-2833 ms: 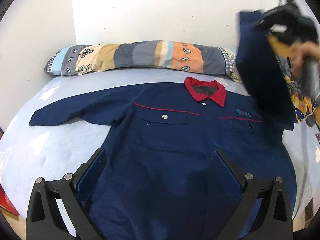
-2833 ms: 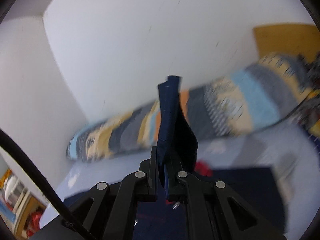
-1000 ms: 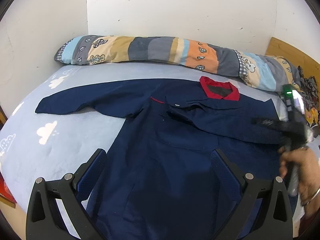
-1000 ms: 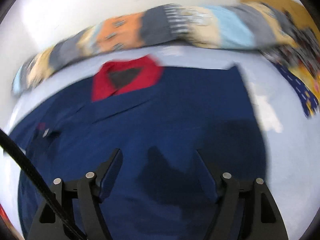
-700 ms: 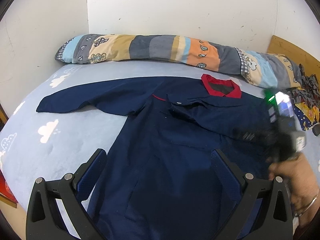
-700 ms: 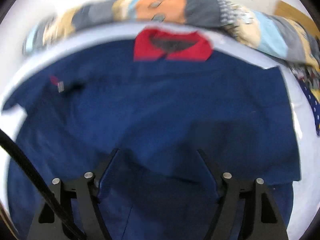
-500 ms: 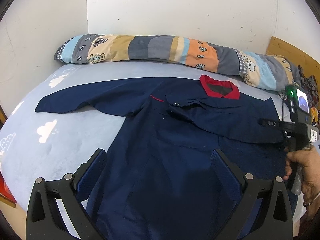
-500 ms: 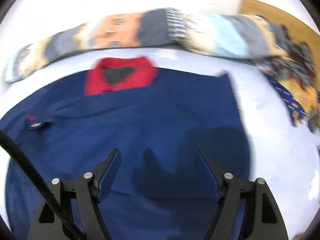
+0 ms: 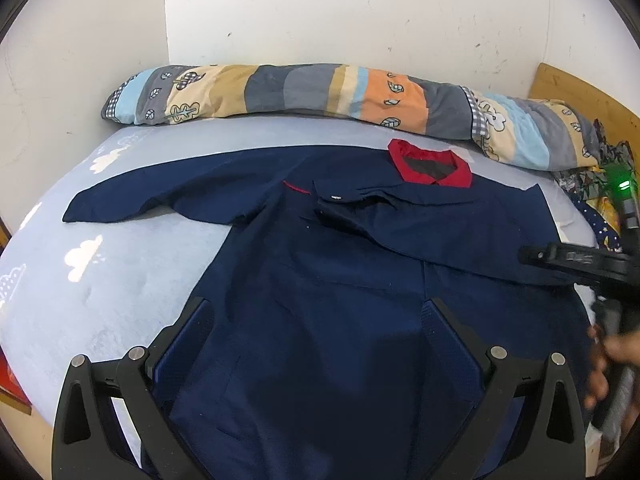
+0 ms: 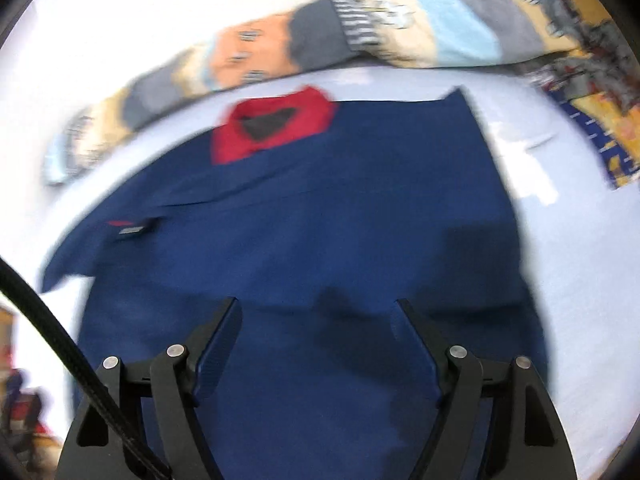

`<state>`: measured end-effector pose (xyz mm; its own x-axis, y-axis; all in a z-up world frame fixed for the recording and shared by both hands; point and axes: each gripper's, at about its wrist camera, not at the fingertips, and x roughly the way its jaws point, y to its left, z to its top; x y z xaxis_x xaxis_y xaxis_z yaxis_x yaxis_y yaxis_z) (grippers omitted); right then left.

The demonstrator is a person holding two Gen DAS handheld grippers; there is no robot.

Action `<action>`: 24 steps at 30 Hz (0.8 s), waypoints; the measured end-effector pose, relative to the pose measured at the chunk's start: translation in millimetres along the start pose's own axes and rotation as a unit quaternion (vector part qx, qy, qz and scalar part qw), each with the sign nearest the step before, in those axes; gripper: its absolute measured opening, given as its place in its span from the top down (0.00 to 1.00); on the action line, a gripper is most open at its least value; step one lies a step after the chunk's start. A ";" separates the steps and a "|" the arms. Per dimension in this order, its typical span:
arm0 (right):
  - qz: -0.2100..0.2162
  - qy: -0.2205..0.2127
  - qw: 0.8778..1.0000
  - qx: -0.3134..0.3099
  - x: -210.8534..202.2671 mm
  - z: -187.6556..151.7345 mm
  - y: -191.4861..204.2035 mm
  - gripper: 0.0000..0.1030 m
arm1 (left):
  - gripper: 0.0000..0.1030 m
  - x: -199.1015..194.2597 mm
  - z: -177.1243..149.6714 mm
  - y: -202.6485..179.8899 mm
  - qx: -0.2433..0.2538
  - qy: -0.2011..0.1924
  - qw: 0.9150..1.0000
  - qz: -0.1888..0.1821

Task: Fold large clothes
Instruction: 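Carry the held sleeve across the shirt front and open the right tool, then move the left tool to the other sleeve cuff and close on it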

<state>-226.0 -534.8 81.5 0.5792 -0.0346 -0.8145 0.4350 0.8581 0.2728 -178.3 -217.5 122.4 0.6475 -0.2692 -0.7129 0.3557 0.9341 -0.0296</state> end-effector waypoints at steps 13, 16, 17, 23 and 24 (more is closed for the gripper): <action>0.077 -0.027 0.997 -0.015 -45.4 -33.8 38.0 0.18 | 0.00 2.8 -7.9 -22.5 -0.015 -0.003 1.000 -0.005; 0.049 -0.039 0.998 -0.018 -45.8 -31.4 33.6 0.18 | 0.00 7.7 -7.1 -21.9 -0.032 0.009 0.999 -0.015; 0.035 -0.041 0.998 -0.021 -43.5 -30.3 32.7 0.18 | 0.00 8.3 -6.8 -22.6 -0.035 0.011 0.999 -0.019; 0.056 -0.005 0.998 -0.009 -30.1 -33.5 29.5 0.18 | 0.00 0.8 16.2 -10.2 -0.044 0.007 0.998 -0.036; 0.060 -0.008 0.998 -0.014 -32.6 -34.1 33.1 0.18 | 0.00 -0.5 21.5 -2.1 -0.052 0.007 0.998 -0.041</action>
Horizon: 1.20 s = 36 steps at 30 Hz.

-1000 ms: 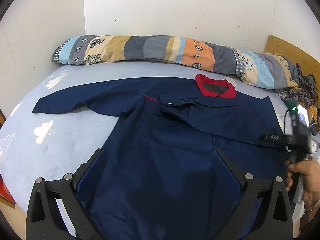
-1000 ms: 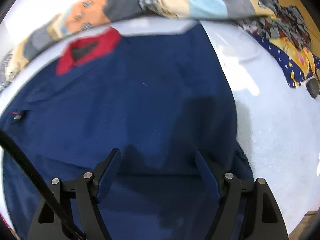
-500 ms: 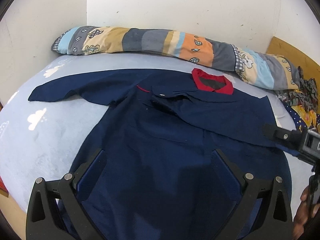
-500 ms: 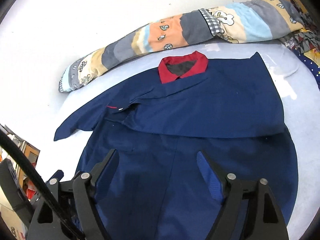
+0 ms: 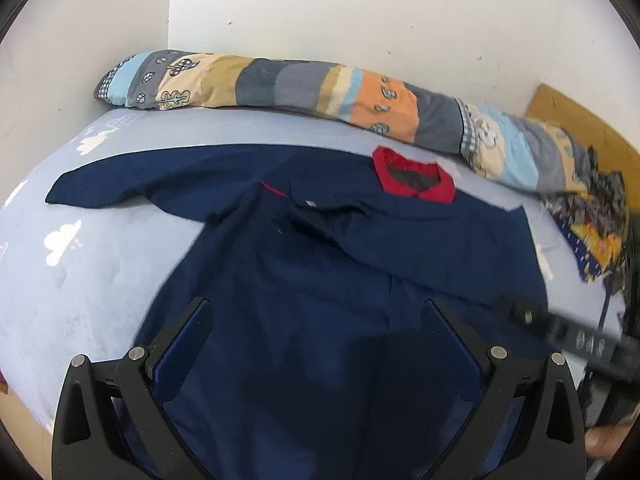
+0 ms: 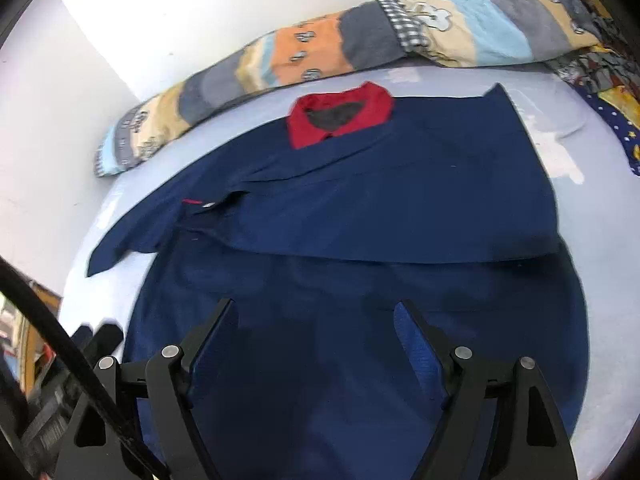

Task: Fold large clothes
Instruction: 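Move the left tool to the other sleeve cuff and close on it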

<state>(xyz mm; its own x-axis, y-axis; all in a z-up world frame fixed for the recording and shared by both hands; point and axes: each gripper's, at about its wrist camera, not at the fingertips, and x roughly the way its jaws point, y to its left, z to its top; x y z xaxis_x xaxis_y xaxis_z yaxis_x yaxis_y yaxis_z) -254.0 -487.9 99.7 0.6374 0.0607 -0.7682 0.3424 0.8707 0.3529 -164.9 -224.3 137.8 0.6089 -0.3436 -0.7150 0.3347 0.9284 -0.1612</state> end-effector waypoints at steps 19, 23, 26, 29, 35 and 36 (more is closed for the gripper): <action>0.028 0.010 0.997 -0.075 -2.8 -13.3 45.7 0.18 | 0.00 22.0 53.1 371.9 -0.338 -0.001 0.940 0.035; 0.041 0.012 0.995 -0.088 -1.2 -18.5 59.4 0.18 | 0.15 31.0 48.4 436.7 -0.403 -0.022 0.914 0.021; 0.040 0.020 0.994 -0.104 3.9 -23.5 69.1 0.18 | 0.17 47.3 50.3 472.5 -0.429 -0.023 0.903 0.003; 0.037 0.028 0.992 -0.115 10.5 -26.1 75.6 0.18 | 0.17 68.5 51.1 491.2 -0.449 -0.021 0.893 -0.014; 0.028 0.043 0.991 -0.124 24.4 -27.7 78.7 0.18 | 0.29 117.2 53.4 520.4 -0.494 -0.034 0.865 -0.077; 0.028 0.045 0.991 -0.124 26.2 -27.7 78.5 0.18 | 0.29 121.9 55.3 522.5 -0.495 -0.034 0.865 -0.077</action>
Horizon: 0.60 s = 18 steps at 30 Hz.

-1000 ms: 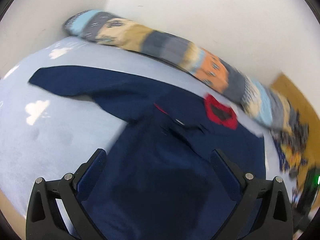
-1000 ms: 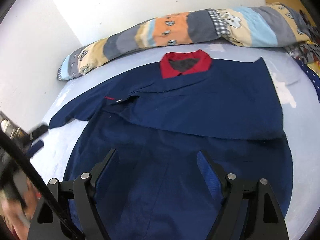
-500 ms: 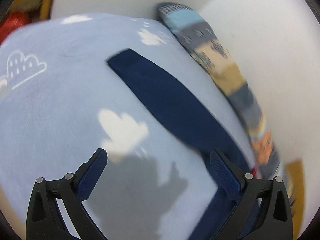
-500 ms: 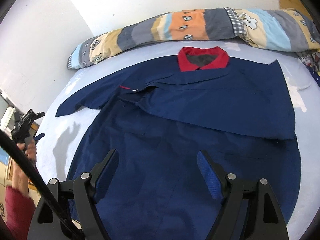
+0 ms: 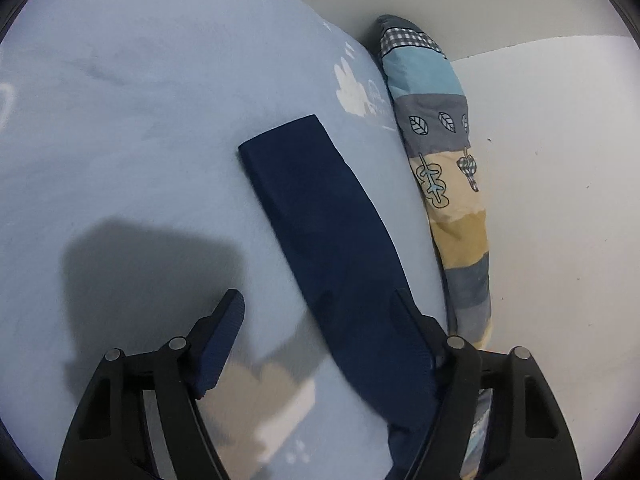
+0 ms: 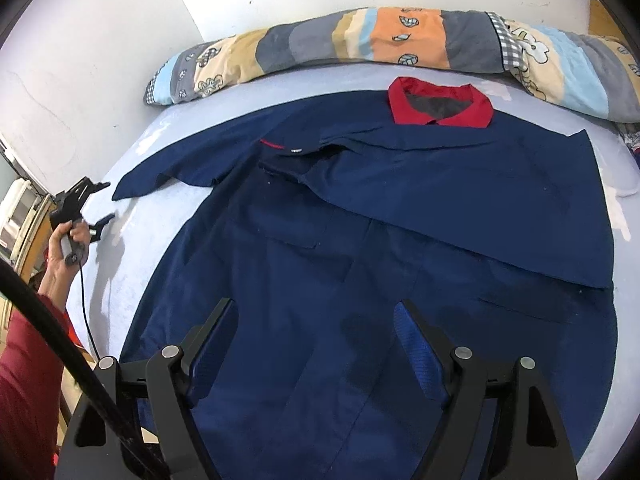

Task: Fold large clothes
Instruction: 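Move the left tool to the other sleeve cuff and close on it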

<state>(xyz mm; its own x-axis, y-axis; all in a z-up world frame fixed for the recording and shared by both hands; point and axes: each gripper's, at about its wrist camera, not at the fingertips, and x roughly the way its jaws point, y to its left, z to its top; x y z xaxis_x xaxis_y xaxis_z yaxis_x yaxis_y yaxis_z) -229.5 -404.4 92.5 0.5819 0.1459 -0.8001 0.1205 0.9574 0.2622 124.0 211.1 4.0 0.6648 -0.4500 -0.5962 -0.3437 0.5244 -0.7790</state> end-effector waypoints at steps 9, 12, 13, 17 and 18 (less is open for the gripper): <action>-0.008 0.000 1.000 0.002 6.0 1.3 -1.7 0.18 | 0.29 32.1 22.2 -0.6 -0.013 -0.029 0.998 -0.048; -0.011 -0.002 1.000 0.004 6.7 0.6 -2.2 0.18 | 0.29 45.9 28.4 0.7 -0.021 -0.050 0.997 -0.062; -0.011 -0.002 1.000 0.006 7.5 0.4 -3.1 0.18 | 0.29 48.8 29.5 0.2 -0.021 -0.058 0.996 -0.068; -0.012 0.001 1.000 0.005 10.4 1.8 -3.7 0.18 | 0.49 58.1 34.6 -5.1 -0.016 -0.091 0.992 -0.082; -0.013 0.001 1.000 0.004 10.8 2.1 -3.6 0.18 | 0.96 62.7 36.7 -3.9 -0.022 -0.082 0.993 -0.087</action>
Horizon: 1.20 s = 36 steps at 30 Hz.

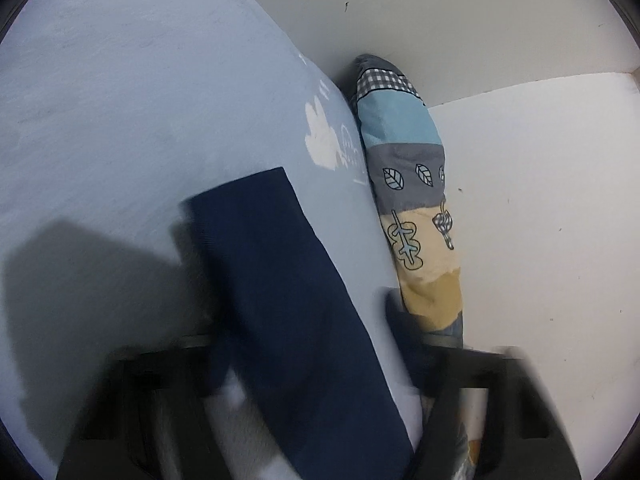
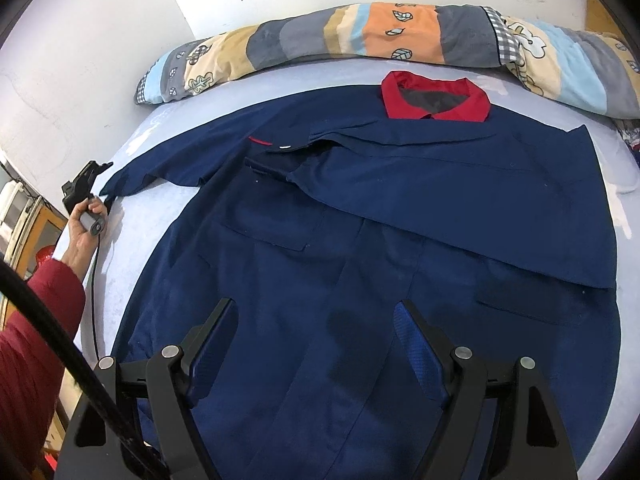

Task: Fold large clothes
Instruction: 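Move the left tool to the other sleeve cuff and close on it, then lift the held sleeve and lay it across the shirt front, open left tool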

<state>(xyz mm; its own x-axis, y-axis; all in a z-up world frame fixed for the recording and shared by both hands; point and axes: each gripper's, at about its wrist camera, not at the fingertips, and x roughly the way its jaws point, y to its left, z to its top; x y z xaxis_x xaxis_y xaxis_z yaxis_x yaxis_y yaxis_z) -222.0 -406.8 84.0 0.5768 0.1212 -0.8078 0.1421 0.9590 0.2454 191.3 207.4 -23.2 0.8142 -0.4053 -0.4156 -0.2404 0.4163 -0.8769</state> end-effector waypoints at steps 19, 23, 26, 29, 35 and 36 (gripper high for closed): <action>-0.046 -0.066 0.993 0.082 -43.9 6.9 -58.7 0.18 | 0.98 -43.4 -51.7 -188.2 0.179 0.044 0.980 -0.075; -0.053 -0.086 0.990 0.098 -62.3 5.6 -74.4 0.18 | 0.98 -58.0 -81.2 -259.4 0.219 0.056 0.969 -0.102; -0.055 -0.103 0.986 0.115 -76.3 4.3 -87.3 0.18 | 0.98 -70.7 -111.7 -317.8 0.249 0.068 0.958 -0.128; -0.057 -0.123 0.982 0.132 -92.5 1.7 -101.7 0.18 | 0.98 -82.4 -146.4 -369.6 0.274 0.082 0.946 -0.151; -0.073 -0.156 0.974 0.144 -123.7 -5.7 -121.2 0.18 | 0.98 -96.1 -244.7 -451.6 0.335 0.125 0.915 -0.188; -0.076 -0.162 0.973 0.146 -129.4 -7.3 -125.1 0.18 | 0.98 -99.1 -262.6 -458.0 0.343 0.133 0.910 -0.192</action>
<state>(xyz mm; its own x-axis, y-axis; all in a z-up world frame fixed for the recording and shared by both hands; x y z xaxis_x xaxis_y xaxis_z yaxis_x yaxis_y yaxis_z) -320.3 -540.6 154.0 0.7477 -0.1494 -0.6470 0.4414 0.8398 0.3161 82.0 -156.8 356.2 0.5896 -0.7731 -0.2338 0.4964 0.5752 -0.6502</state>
